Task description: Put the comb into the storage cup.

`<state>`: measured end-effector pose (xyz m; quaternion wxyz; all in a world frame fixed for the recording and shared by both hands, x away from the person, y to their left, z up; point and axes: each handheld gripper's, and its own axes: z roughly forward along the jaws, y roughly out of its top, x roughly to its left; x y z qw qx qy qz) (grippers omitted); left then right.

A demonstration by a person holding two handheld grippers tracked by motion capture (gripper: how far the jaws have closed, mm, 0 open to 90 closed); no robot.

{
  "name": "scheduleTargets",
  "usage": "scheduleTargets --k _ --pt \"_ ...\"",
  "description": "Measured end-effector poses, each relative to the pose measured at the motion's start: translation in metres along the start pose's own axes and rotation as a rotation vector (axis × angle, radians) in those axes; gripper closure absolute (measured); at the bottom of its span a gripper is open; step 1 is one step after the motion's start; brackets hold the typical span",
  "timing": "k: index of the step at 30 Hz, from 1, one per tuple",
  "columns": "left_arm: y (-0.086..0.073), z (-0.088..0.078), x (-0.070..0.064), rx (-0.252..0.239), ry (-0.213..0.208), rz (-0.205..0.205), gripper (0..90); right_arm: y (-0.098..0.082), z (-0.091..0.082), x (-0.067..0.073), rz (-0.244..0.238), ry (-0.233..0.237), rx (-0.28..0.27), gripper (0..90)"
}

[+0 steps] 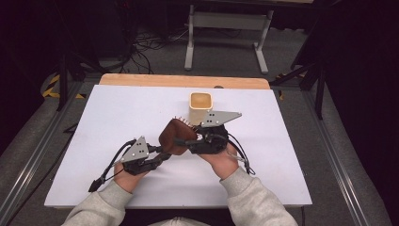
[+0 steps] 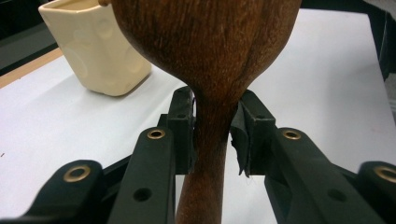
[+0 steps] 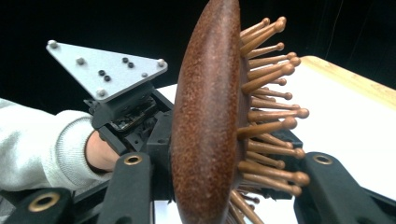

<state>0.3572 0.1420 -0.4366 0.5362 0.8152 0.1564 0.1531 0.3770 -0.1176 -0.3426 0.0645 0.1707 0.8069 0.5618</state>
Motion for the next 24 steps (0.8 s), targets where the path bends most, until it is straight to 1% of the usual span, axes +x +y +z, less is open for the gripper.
scheduleTargets --k 2,3,5,6,7,8,9,11,12,13,14,15,17,19,21,24 --pt "0.000 0.000 0.001 -0.006 -0.005 -0.005 70.4 0.001 0.000 0.001 -0.007 0.000 -0.001 56.9" --pt "0.000 -0.001 0.002 -0.012 -0.012 -0.018 70.4 0.002 0.000 0.002 -0.016 0.002 -0.001 57.6" --pt "0.000 -0.002 0.003 -0.024 -0.013 -0.023 69.3 0.005 0.000 0.004 -0.022 0.000 0.001 58.6" --pt "0.001 -0.003 0.004 -0.034 -0.015 -0.030 64.8 0.006 0.000 0.004 -0.029 0.001 0.003 58.9" --pt "0.001 -0.004 0.005 -0.043 -0.018 -0.048 59.5 0.008 0.000 0.005 -0.037 -0.005 0.001 59.1" --pt "0.001 -0.005 0.007 -0.044 -0.024 -0.047 56.0 0.010 -0.002 0.005 -0.045 -0.012 0.001 59.2" --pt "0.001 -0.006 0.007 -0.046 -0.029 -0.050 50.3 0.013 -0.003 0.004 -0.044 -0.018 -0.001 59.2" --pt "0.001 -0.006 0.009 -0.040 -0.030 -0.054 41.5 0.014 -0.004 0.004 -0.044 -0.017 0.000 59.2" --pt "0.000 -0.007 0.010 -0.039 -0.030 -0.051 41.5 0.016 -0.005 0.003 -0.044 -0.020 0.004 59.2" --pt "0.000 -0.007 0.011 -0.045 -0.033 -0.057 35.8 0.018 -0.007 0.002 -0.053 -0.032 0.008 59.1" --pt "0.000 -0.008 0.013 -0.044 -0.025 -0.065 24.6 0.022 -0.009 0.002 -0.061 -0.039 0.009 59.1" --pt "0.000 -0.008 0.014 -0.053 -0.026 -0.074 20.4 0.023 -0.010 0.001 -0.064 -0.042 0.009 59.1" --pt "0.000 -0.010 0.016 -0.057 -0.014 -0.089 12.6 0.027 -0.012 0.000 -0.071 -0.053 0.007 59.0" --pt "0.000 -0.012 0.017 -0.049 -0.006 -0.089 7.4 0.031 -0.015 -0.001 -0.073 -0.060 0.008 58.9" --pt "-0.002 -0.016 0.019 -0.051 0.009 -0.104 3.9 0.035 -0.018 -0.004 -0.077 -0.068 0.006 58.9" --pt "-0.004 -0.019 0.021 -0.049 0.019 -0.103 1.9 0.039 -0.021 -0.005 -0.083 -0.080 0.007 58.8"
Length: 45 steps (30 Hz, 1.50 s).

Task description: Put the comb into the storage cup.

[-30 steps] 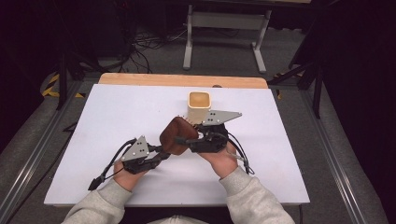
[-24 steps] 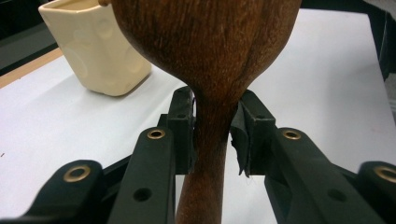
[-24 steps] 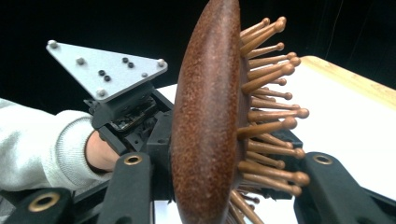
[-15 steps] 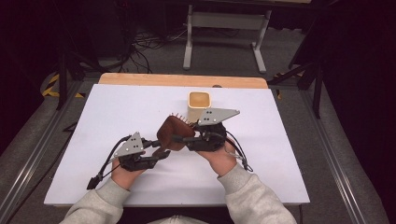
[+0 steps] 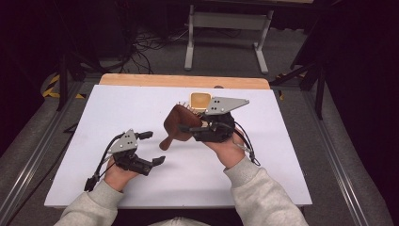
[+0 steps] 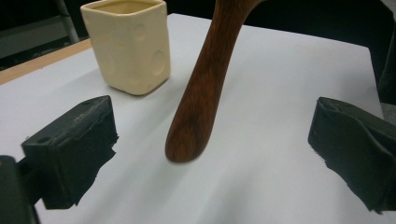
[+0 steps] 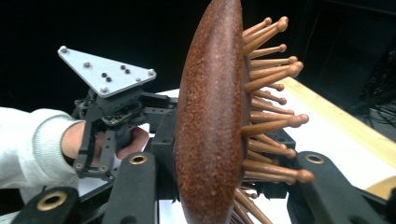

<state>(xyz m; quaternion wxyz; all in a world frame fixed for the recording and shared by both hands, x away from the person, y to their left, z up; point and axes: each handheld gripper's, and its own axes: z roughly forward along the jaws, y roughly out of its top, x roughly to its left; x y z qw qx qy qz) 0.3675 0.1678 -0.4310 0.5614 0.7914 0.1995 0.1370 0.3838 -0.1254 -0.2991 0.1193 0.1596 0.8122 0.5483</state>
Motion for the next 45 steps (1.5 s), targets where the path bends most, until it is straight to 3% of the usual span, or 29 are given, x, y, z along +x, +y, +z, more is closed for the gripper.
scheduleTargets --k 6,10,11,16,29,45 --pt "-0.005 -0.013 0.005 0.004 0.067 0.000 0.5 0.014 -0.007 -0.007 -0.016 -0.023 -0.003 58.5" --pt "-0.007 -0.018 0.007 -0.005 0.073 0.005 0.4 0.021 -0.010 -0.012 -0.020 -0.038 -0.005 58.3" --pt "-0.008 -0.022 0.008 -0.008 0.066 -0.014 0.4 0.023 -0.011 -0.013 -0.024 -0.042 -0.007 58.3" --pt "-0.011 -0.028 0.011 -0.009 0.077 -0.021 0.4 0.030 -0.015 -0.021 -0.020 -0.058 -0.012 57.9" --pt "-0.021 -0.046 0.021 -0.003 0.121 -0.026 0.4 0.045 -0.026 -0.044 0.005 -0.115 -0.041 57.4" --pt "-0.024 -0.055 0.025 -0.026 0.173 -0.051 0.4 0.046 -0.042 -0.074 0.043 -0.271 -0.095 56.9"
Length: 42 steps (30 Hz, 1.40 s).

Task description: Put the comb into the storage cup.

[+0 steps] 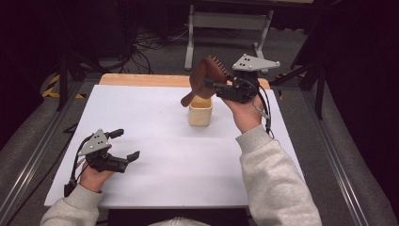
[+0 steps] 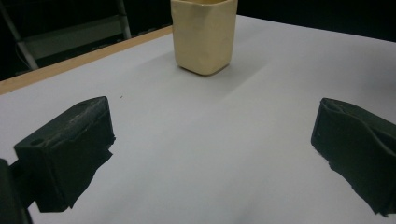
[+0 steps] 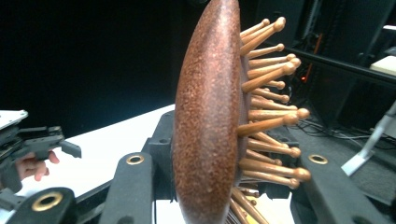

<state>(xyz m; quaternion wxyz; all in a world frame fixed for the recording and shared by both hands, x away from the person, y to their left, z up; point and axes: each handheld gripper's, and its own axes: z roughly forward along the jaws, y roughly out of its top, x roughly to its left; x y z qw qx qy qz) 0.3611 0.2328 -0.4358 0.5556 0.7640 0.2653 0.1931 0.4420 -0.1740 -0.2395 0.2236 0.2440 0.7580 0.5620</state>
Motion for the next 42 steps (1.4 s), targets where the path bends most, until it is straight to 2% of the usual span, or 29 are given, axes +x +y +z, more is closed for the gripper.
scheduleTargets --k 1,2,3,8,20,30,42 --pt "0.000 0.000 0.000 0.000 0.000 0.000 0.4 0.000 0.000 0.000 0.000 0.000 0.000 56.9" --pt "0.000 0.000 0.000 -0.001 0.003 -0.001 0.4 0.000 -0.002 -0.003 0.000 -0.023 -0.011 56.9" --pt "0.000 0.000 0.000 -0.001 0.003 -0.001 0.4 0.000 -0.002 -0.003 0.000 -0.023 -0.011 56.9" --pt "-0.001 -0.001 0.001 0.004 0.012 -0.003 0.4 -0.001 -0.006 -0.011 -0.003 -0.085 -0.009 56.7" --pt "-0.001 -0.001 0.002 0.000 0.016 -0.007 0.4 -0.008 -0.008 -0.026 0.027 -0.160 0.015 56.6" --pt "-0.001 -0.002 0.002 -0.002 0.018 -0.007 0.4 -0.014 -0.009 -0.033 0.059 -0.189 0.023 56.4" --pt "-0.001 -0.002 0.003 -0.001 0.019 -0.005 0.4 -0.026 0.008 -0.039 0.090 -0.168 0.069 55.9"
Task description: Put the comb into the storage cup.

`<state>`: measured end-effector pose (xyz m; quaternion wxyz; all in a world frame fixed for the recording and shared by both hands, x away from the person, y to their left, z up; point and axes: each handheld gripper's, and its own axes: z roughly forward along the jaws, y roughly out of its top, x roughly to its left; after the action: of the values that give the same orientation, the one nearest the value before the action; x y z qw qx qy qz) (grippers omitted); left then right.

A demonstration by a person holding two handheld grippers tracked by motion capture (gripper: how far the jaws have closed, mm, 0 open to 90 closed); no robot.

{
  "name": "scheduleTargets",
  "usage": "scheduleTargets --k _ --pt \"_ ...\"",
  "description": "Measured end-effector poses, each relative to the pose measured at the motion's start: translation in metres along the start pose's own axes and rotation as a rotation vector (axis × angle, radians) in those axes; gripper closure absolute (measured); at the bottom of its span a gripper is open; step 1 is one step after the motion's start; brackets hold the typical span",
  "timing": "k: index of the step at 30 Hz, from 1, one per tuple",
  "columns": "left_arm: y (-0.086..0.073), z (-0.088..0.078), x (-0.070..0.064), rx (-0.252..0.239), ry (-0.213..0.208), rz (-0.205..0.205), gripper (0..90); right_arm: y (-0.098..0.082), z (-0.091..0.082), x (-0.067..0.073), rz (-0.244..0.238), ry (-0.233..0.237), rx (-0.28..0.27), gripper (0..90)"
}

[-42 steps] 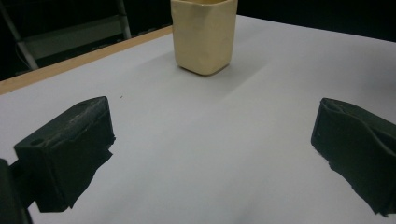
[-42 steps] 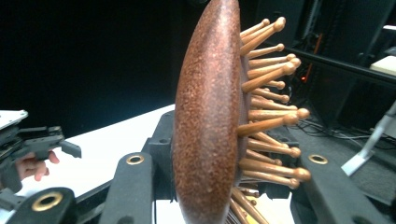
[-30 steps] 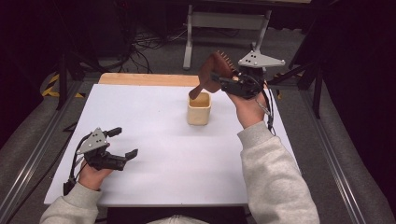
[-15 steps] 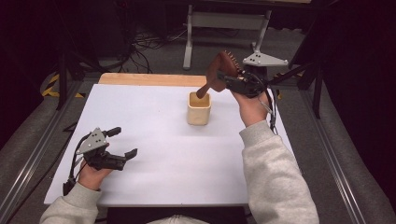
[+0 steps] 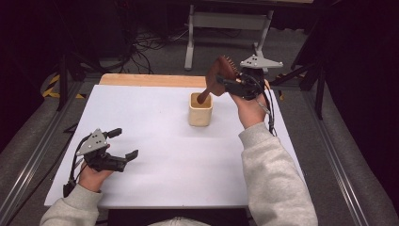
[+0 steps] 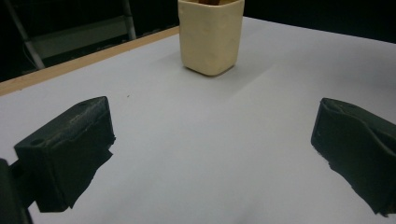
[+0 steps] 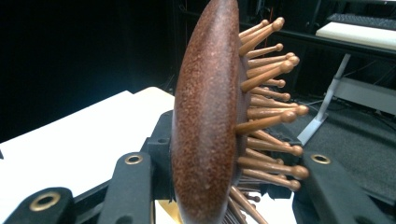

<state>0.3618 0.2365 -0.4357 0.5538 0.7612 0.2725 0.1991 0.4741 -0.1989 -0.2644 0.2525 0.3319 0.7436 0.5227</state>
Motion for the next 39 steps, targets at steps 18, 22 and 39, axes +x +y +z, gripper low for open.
scheduleTargets --k 18,22,39 --pt "0.000 0.000 0.000 -0.002 0.000 -0.003 0.4 -0.018 0.031 -0.004 0.035 0.028 0.064 54.9" --pt "0.000 -0.001 0.001 0.003 0.001 0.002 0.4 -0.021 0.035 -0.003 0.039 0.035 0.077 54.9" --pt "0.000 -0.001 0.000 -0.003 -0.003 -0.007 0.4 -0.027 0.054 -0.001 0.036 0.046 0.124 54.1"
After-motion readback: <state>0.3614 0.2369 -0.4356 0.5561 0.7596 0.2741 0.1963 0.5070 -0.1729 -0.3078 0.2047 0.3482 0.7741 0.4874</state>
